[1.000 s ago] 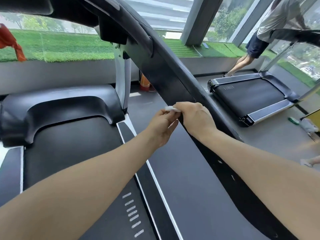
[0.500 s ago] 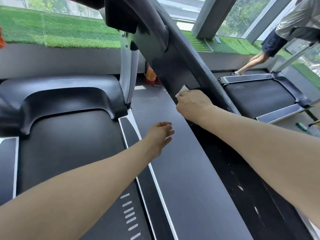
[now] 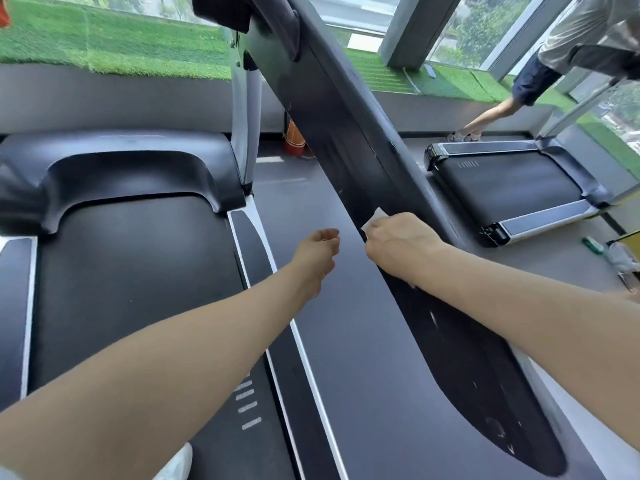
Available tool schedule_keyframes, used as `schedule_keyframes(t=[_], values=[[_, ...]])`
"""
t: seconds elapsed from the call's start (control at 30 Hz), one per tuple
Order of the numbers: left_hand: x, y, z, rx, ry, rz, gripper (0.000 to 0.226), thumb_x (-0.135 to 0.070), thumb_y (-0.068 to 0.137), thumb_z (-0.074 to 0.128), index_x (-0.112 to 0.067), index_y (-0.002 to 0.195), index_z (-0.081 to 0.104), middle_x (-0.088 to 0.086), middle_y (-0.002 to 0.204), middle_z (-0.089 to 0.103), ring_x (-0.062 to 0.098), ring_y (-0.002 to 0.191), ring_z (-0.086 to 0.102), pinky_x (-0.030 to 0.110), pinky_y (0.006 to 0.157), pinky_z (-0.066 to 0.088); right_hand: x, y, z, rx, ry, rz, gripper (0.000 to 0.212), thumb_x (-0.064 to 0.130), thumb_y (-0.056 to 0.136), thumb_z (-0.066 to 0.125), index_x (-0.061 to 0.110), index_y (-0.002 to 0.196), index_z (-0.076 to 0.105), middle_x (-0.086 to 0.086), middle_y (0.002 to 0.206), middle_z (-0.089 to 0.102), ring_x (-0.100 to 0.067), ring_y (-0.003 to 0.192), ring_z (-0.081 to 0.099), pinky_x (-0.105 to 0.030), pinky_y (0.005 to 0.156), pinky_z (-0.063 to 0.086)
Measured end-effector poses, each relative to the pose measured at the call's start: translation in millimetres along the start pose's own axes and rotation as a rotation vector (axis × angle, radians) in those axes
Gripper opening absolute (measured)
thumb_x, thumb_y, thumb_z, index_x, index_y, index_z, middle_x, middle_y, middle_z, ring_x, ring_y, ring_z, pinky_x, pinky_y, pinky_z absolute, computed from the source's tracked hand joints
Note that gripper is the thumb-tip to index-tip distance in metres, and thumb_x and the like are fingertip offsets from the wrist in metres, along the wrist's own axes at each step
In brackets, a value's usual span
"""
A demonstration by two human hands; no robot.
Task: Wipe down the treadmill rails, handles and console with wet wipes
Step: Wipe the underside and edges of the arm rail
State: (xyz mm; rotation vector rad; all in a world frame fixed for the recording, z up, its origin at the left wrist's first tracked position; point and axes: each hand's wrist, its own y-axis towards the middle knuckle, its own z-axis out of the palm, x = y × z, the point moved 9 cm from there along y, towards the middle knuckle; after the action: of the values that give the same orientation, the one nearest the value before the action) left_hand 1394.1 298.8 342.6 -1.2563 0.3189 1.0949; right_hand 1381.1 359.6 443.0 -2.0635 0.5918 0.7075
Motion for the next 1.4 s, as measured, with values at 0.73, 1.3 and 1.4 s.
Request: schedule_keyframes(t=[0.73, 1.3, 1.4], values=[[30, -24, 29, 0.114, 0.041, -0.049, 0.033, -0.003, 0.097, 0.044, -0.012, 0.128, 0.053, 0.002, 0.119, 0.054, 0.014, 0.108, 0.052, 0.028, 0.097, 0.044, -15, -12, -7, -0.182, -0.001, -0.005, 0.035, 0.008, 0.1, 0.035, 0.008, 0.132, 0.048, -0.014, 0.146, 0.037, -0.028, 0.139, 0.026, -0.034, 0.095, 0.045], [61, -74, 37, 0.083, 0.095, -0.063, 0.035, 0.003, 0.094, 0.046, -0.012, 0.125, 0.055, 0.001, 0.116, 0.054, 0.014, 0.107, 0.055, 0.023, 0.086, 0.045, 42, -99, 33, -0.195, 0.135, 0.014, 0.014, 0.004, 0.085, 0.062, 0.014, 0.091, 0.068, -0.003, 0.097, 0.065, -0.022, 0.1, 0.06, -0.025, 0.063, 0.043], [61, -65, 30, 0.085, 0.067, -0.077, 0.035, 0.002, 0.095, 0.046, -0.011, 0.126, 0.053, 0.002, 0.117, 0.053, 0.014, 0.105, 0.055, 0.023, 0.087, 0.044, 31, -71, 18, -0.345, 0.079, 0.051, 0.016, 0.002, 0.063, 0.077, 0.015, 0.06, 0.068, 0.0, 0.065, 0.063, -0.019, 0.071, 0.064, -0.025, 0.052, 0.052]])
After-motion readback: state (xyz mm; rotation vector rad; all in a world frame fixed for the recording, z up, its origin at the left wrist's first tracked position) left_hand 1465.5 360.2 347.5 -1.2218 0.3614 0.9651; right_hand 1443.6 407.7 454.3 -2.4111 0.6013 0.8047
